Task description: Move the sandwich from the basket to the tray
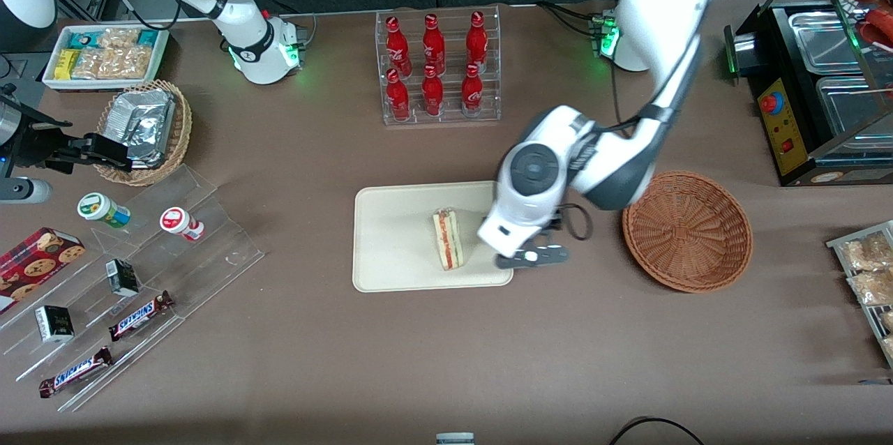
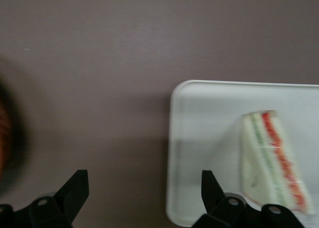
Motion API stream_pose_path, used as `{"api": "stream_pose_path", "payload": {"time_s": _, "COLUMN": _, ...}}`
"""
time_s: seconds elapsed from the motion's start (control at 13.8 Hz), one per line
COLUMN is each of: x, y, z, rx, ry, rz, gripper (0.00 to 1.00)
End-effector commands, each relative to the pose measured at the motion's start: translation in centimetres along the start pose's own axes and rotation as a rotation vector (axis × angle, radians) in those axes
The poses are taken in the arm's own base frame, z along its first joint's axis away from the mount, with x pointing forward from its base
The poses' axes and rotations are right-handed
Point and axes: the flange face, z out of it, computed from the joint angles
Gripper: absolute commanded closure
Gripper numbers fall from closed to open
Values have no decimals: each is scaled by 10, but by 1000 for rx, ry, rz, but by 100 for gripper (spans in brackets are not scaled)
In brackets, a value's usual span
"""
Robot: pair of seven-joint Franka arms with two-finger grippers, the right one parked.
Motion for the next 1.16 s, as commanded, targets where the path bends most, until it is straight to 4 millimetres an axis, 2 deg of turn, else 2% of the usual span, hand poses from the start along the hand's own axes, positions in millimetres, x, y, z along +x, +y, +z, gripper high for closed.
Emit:
{"api": "stream_pose_path", "payload": {"time_s": 0.0, "x": -4, "y": -69, "z": -10, "rx": 11, "ry": -28, "rz": 42, "gripper": 0}}
{"api": "stream_pose_path", "payload": {"time_s": 0.15, "x": -1, "y": -109, "z": -19, "rx": -5, "ry": -40, "rz": 67, "gripper": 0}}
{"api": "stream_pose_path", "payload": {"time_s": 0.29, "x": 3, "y": -164, "z": -30, "rx": -28, "ry": -52, "rz": 127, "gripper": 0}}
{"api": "stream_pose_path", "payload": {"time_s": 0.44, "x": -4, "y": -218, "z": -45, "rx": -49, "ry": -54, "rz": 158, "gripper": 0}}
{"api": "stream_pose_path", "payload": {"time_s": 0.58, "x": -11, "y": -265, "z": -64, "rx": -54, "ry": -89, "rz": 184, "gripper": 0}}
{"api": "stream_pose_path", "payload": {"time_s": 0.73, "x": -22, "y": -310, "z": -98, "rx": -82, "ry": -96, "rz": 190, "gripper": 0}}
{"api": "stream_pose_path", "payload": {"time_s": 0.8, "x": -31, "y": -322, "z": -121, "rx": -87, "ry": -78, "rz": 168, "gripper": 0}}
{"api": "stream_pose_path", "payload": {"time_s": 0.95, "x": -46, "y": -331, "z": -161, "rx": -73, "ry": -48, "rz": 143, "gripper": 0}}
{"api": "stream_pose_path", "payload": {"time_s": 1.09, "x": -51, "y": -335, "z": -188, "rx": -71, "ry": -55, "rz": 137, "gripper": 0}}
